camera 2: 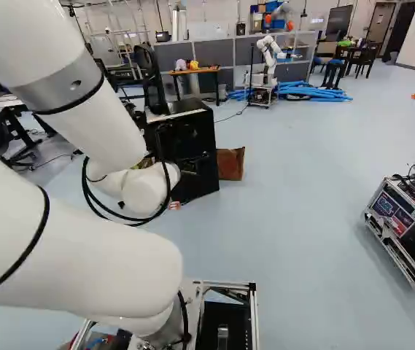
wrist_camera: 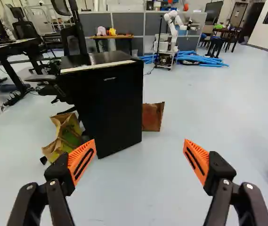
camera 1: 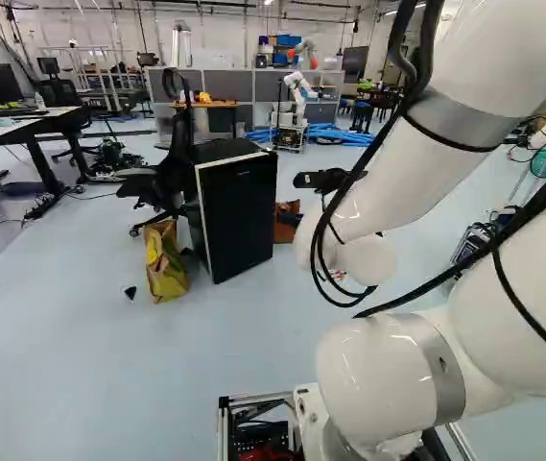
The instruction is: Grab a drink from the fridge
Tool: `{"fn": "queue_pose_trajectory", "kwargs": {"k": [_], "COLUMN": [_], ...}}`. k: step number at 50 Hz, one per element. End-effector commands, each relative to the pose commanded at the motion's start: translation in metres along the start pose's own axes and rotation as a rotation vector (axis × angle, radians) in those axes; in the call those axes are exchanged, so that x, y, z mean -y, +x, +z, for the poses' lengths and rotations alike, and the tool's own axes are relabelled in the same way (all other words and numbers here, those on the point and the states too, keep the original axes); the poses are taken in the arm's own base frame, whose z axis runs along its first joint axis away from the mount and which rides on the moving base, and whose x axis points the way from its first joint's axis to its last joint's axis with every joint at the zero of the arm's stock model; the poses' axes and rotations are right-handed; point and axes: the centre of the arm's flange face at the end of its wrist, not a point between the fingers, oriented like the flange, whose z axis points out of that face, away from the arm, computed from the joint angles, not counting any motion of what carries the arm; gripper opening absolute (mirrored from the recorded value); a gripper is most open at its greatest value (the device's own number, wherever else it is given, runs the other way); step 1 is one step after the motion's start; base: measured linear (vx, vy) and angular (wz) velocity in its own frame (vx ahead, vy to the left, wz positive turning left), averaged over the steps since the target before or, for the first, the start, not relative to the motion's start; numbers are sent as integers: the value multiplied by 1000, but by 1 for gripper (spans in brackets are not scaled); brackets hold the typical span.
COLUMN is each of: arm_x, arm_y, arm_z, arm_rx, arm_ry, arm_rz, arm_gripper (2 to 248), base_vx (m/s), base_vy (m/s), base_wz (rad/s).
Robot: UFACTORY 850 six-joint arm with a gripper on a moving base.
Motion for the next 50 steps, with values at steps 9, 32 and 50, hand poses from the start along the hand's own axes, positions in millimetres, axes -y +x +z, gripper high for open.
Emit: {"fn": "queue_pose_trajectory", "kwargs": {"k": [9, 32, 50], "arm_x": [0, 0, 0], "arm_y": [0, 0, 0], "arm_z": [0, 0, 0], "arm_rx": [0, 0, 0], "arm_ry": [0, 0, 0], "arm_rz": [0, 0, 0], "arm_gripper": [247, 247, 247], "base_vx": [65, 74, 94], "base_vy": [21, 27, 18], "base_wz": [114, 133, 170]}}
